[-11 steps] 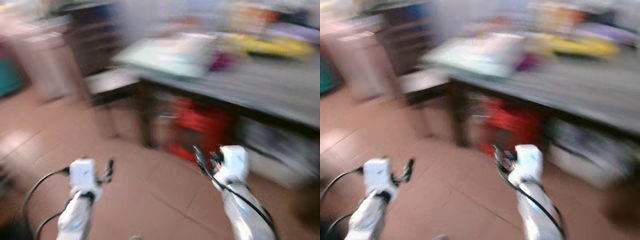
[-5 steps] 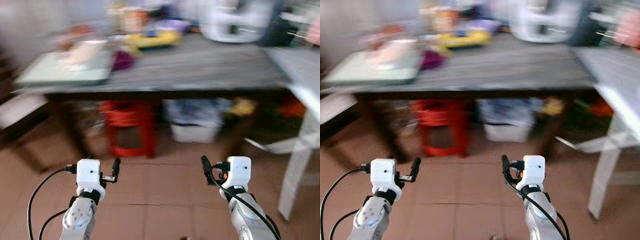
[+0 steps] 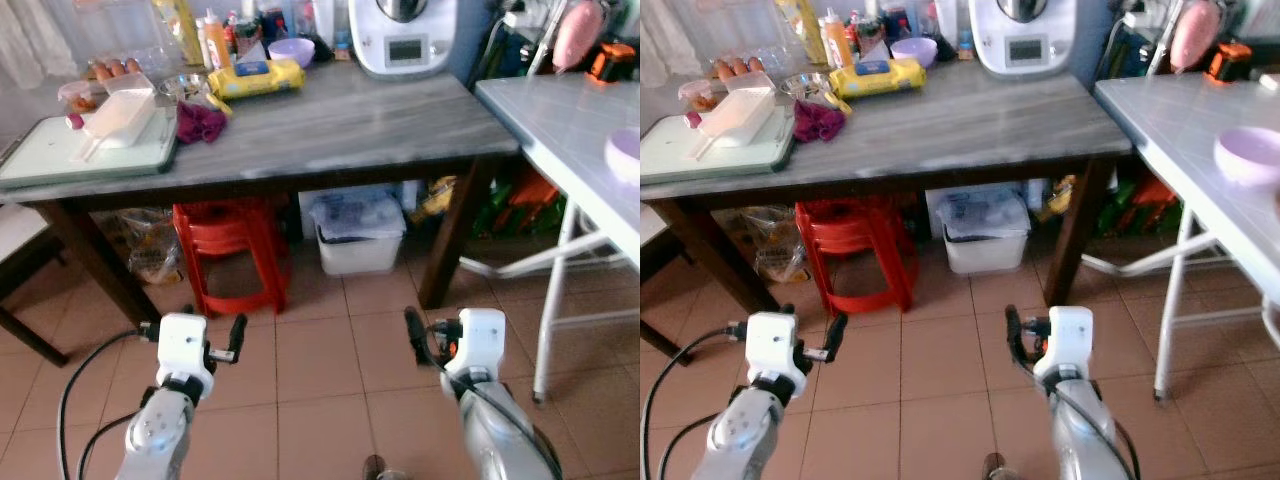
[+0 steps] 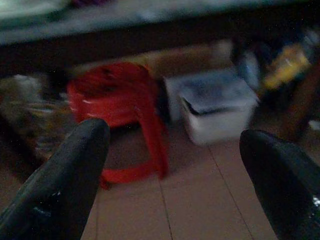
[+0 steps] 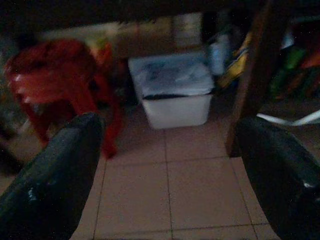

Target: Setting the table

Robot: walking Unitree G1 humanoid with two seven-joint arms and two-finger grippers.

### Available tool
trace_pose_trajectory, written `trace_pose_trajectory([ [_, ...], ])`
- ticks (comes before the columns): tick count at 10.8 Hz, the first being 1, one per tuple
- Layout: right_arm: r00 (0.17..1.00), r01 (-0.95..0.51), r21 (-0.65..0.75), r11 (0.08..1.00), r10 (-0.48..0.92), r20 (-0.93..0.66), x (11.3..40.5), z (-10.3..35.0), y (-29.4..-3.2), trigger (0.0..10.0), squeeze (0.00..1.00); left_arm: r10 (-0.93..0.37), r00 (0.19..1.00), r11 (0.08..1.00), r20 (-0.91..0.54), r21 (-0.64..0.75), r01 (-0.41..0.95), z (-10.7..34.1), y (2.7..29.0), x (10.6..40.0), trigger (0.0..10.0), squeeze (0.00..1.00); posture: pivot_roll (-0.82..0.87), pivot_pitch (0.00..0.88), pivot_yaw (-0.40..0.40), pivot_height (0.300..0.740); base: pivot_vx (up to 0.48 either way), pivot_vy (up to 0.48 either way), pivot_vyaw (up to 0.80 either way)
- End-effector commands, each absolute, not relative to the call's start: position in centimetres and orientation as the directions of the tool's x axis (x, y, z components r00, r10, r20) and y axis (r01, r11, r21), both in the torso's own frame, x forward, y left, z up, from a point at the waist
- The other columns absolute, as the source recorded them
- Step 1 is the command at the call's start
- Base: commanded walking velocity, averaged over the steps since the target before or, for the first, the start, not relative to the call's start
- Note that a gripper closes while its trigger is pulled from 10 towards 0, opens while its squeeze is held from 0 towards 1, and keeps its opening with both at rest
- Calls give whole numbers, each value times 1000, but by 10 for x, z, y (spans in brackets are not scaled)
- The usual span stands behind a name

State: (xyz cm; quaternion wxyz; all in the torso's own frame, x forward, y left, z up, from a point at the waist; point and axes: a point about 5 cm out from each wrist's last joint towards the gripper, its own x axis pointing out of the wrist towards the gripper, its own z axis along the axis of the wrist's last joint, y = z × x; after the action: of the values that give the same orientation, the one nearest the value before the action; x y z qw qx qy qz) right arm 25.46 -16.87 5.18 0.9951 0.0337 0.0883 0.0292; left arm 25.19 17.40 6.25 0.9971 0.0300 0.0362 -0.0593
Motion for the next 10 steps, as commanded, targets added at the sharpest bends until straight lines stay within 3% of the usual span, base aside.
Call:
trace_pose_trajectory([
  [1, 985, -74, 68, 995, 83, -152, 260, 57, -165, 10000, 0, -109, 988, 992, -111, 50, 115, 55, 177, 245, 10000, 0, -15, 104, 64, 740, 0, -454, 0],
  [10, 985, -77, 63, 995, 86, -147, 263, 58, -164, 10000, 0, -98, 988, 993, -118, 54, 105, 54, 176, 242, 10000, 0, -13, 109, 60, 740, 0, -419, 0],
])
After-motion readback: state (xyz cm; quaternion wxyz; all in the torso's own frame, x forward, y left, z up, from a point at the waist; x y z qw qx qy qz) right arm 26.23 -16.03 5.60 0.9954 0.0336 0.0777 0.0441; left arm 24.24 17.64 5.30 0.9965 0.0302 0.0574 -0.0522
